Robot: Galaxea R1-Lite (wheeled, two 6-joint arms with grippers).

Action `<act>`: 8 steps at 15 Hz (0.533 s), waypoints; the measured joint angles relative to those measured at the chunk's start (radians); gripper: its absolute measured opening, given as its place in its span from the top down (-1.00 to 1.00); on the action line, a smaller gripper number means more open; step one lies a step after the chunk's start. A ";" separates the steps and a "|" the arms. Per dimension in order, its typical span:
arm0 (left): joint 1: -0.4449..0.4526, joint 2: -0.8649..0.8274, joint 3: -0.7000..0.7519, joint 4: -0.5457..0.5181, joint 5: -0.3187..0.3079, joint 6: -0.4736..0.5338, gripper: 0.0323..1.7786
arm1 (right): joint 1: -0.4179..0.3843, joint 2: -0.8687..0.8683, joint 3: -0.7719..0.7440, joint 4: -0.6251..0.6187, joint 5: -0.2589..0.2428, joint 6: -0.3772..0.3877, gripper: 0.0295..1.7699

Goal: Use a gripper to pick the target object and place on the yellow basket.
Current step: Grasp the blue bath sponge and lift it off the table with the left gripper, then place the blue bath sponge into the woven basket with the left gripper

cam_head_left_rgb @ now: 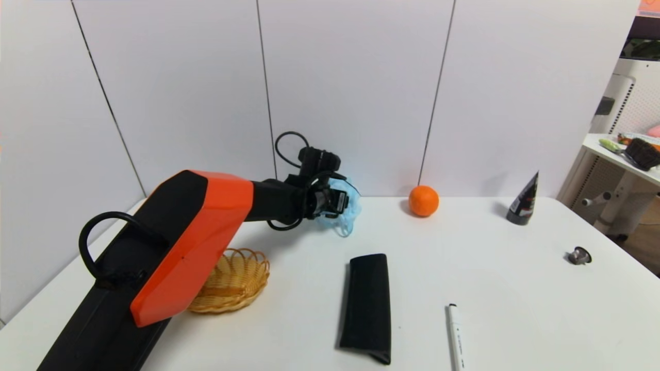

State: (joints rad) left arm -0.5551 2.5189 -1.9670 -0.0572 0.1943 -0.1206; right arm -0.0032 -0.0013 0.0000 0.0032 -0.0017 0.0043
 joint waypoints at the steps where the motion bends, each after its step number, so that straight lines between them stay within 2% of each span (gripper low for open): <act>1: 0.002 0.000 0.000 0.016 0.002 -0.001 -0.33 | 0.000 0.000 0.000 0.000 0.000 0.000 -0.91; 5: 0.004 -0.018 0.001 0.070 0.001 -0.002 0.13 | 0.000 0.000 0.000 0.000 0.000 0.000 -0.91; 6: 0.004 -0.029 0.001 0.082 0.000 -0.003 0.30 | 0.000 0.000 0.000 0.000 0.000 0.000 -0.91; 8: 0.003 -0.062 0.002 0.113 -0.001 0.001 0.80 | 0.000 0.000 0.000 0.000 0.000 0.000 -0.91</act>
State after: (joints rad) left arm -0.5517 2.4568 -1.9647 0.0553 0.1934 -0.1196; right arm -0.0032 -0.0013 0.0000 0.0032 -0.0017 0.0043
